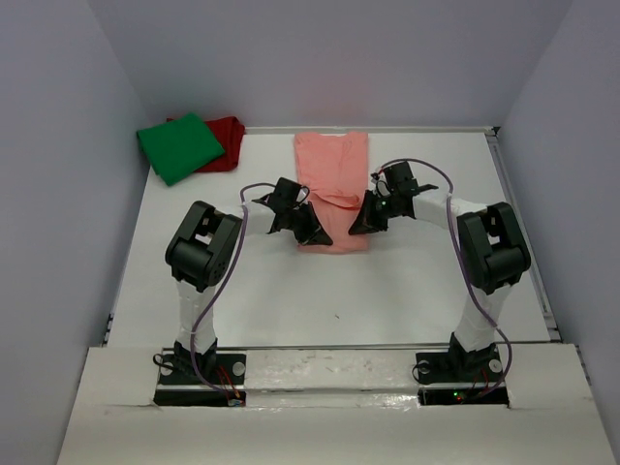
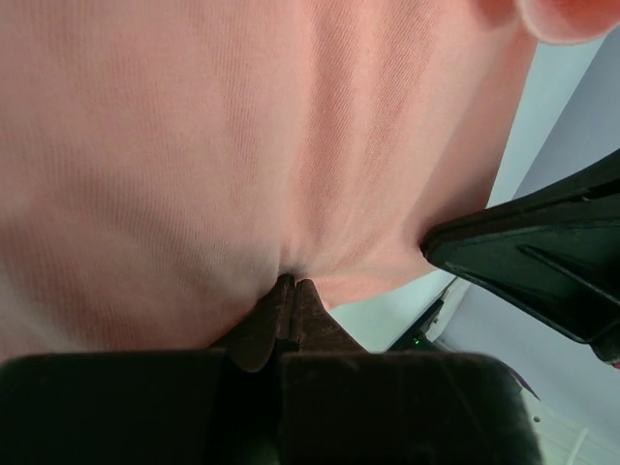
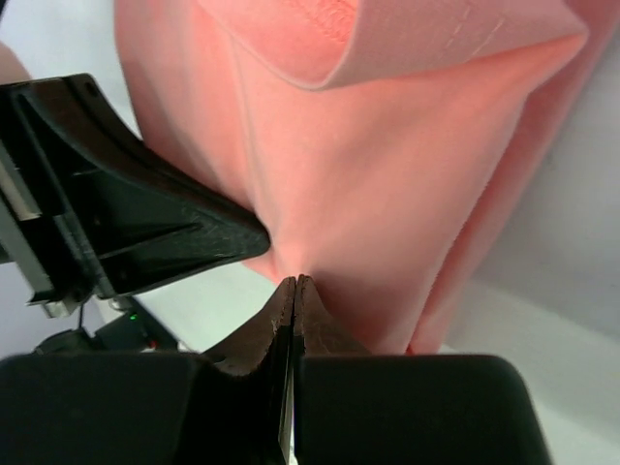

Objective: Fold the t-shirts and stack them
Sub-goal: Fold the folded rectangular tshirt in 1/3 of the way

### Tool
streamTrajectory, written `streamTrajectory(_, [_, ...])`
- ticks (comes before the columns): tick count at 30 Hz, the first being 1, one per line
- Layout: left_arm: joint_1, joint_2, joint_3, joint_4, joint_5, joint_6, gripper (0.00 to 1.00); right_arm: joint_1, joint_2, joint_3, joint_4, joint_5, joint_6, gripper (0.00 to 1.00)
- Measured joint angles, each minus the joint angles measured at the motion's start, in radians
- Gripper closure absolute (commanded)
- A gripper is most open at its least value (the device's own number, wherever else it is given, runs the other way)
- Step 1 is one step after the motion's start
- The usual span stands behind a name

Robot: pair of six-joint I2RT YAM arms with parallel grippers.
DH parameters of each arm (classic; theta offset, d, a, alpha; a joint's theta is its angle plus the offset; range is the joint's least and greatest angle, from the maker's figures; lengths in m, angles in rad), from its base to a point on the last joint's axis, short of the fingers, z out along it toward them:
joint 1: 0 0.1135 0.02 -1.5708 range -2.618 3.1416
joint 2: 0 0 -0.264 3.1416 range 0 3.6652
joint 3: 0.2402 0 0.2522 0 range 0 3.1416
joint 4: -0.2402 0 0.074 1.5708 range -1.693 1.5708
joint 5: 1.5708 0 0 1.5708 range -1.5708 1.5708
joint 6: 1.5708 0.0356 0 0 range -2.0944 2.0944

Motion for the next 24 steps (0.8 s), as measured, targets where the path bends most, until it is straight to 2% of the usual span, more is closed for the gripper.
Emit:
streamTrajectory(10, [0.0, 0.012, 0.021, -0.016, 0.003, 0.011, 1.0, 0.0, 0.072, 0.052, 0.006, 0.147, -0.095, 1.0])
streamTrajectory(20, [0.0, 0.012, 0.026, -0.03, 0.002, 0.018, 1.0, 0.0, 0.218, 0.345, -0.002, 0.281, -0.125, 1.0])
streamTrajectory(24, [0.0, 0.012, 0.026, -0.031, 0.002, 0.018, 1.0, -0.008, 0.28, 0.515, -0.027, 0.346, -0.135, 1.0])
